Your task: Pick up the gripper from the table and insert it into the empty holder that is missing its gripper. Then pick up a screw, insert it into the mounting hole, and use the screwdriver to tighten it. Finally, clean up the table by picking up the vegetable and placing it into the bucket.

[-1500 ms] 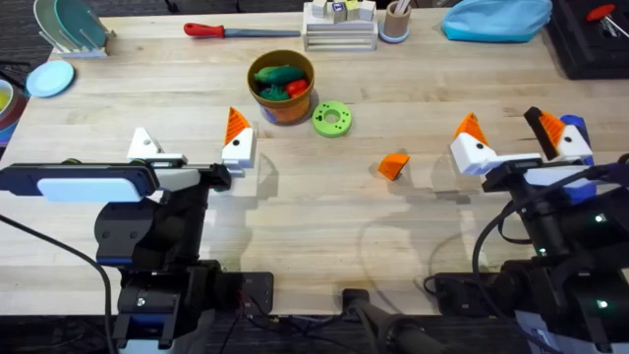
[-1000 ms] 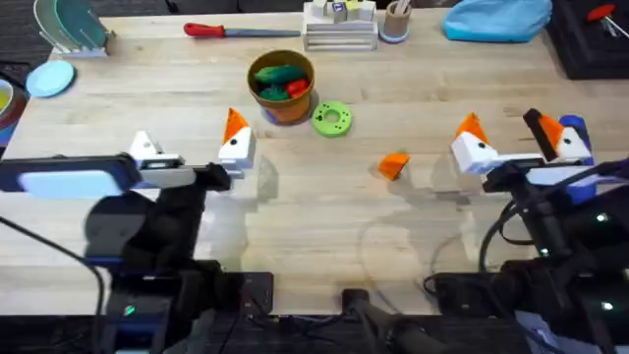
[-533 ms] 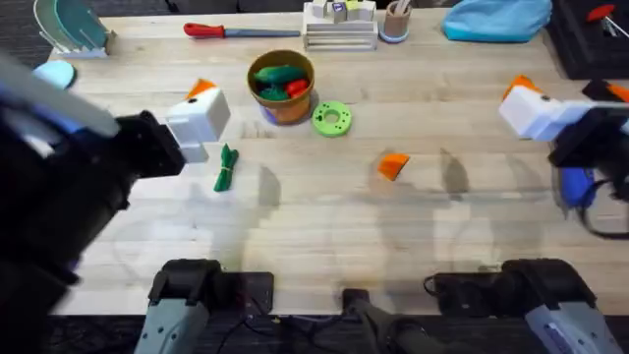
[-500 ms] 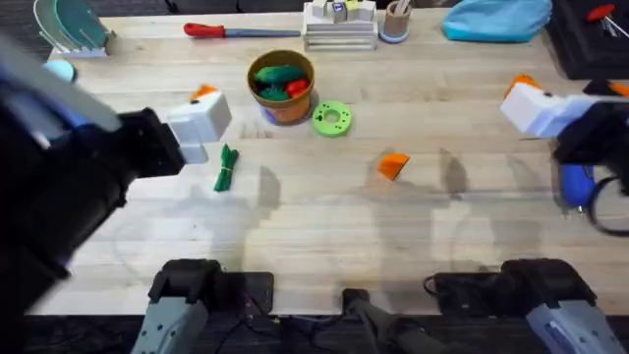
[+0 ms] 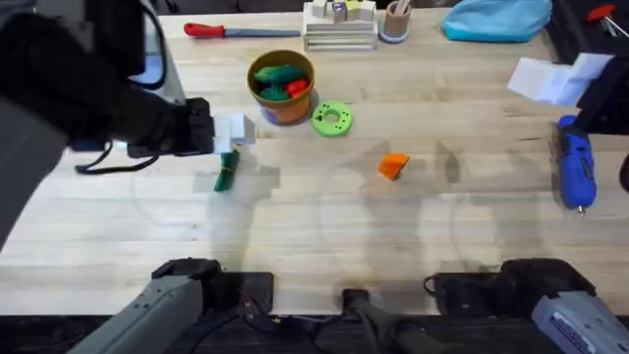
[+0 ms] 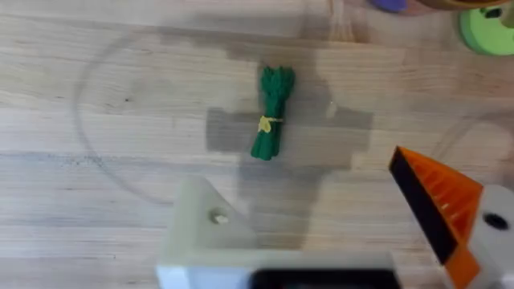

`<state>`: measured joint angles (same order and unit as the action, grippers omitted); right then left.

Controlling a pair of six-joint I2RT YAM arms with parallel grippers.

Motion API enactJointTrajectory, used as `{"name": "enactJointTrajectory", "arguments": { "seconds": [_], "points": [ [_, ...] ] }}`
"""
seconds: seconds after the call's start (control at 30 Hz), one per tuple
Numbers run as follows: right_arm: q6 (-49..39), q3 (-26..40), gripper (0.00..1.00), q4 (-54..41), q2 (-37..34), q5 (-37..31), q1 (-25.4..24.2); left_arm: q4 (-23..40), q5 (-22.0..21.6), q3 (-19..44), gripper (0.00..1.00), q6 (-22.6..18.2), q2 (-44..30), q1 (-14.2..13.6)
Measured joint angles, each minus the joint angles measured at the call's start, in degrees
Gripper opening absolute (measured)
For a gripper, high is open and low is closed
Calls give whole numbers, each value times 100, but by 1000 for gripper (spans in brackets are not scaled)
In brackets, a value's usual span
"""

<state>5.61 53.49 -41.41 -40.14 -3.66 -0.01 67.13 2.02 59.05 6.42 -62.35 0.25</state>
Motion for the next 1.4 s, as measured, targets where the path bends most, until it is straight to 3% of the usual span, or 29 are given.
{"name": "enactJointTrajectory", "arguments": {
  "seconds": [0.03,0.23,0.27,0.37,0.43,0.47,0.5,0.67,0.83,0.97,1.1,1.17,1.4],
  "points": [
    [0,0,993,0,0,0,0,-9,11,0,964,6,-109,0],
    [0,0,992,-5,0,0,0,-93,33,-2,79,-117,-351,0],
    [0,0,991,-24,1,0,0,-96,32,0,47,-170,-331,-2],
    [0,0,991,-144,0,0,0,-258,30,-2,520,-232,-129,-162],
    [0,0,991,-157,0,2,0,-534,50,-2,830,-260,134,-451],
    [0,0,991,-157,0,0,0,-731,94,-2,948,-251,275,-621],
    [0,0,991,-158,1,1,0,-1014,159,-2,981,-266,452,-839],
    [0,0,991,-162,0,0,0,-2631,409,0,994,-304,1243,-2035],
    [0,0,993,-164,0,0,0,-3808,496,4,994,-297,1447,-2613],
    [0,0,990,-166,0,0,0,-4060,635,4,994,-297,1425,-2823],
    [2,0,989,-168,0,0,0,-3169,706,7,994,-295,1438,-2846],
    [0,0,990,-166,0,0,0,-3014,723,4,993,-297,1429,-2846],
    [0,0,990,-168,0,0,0,-3472,699,4,993,-302,1388,-2846]
  ]
}}
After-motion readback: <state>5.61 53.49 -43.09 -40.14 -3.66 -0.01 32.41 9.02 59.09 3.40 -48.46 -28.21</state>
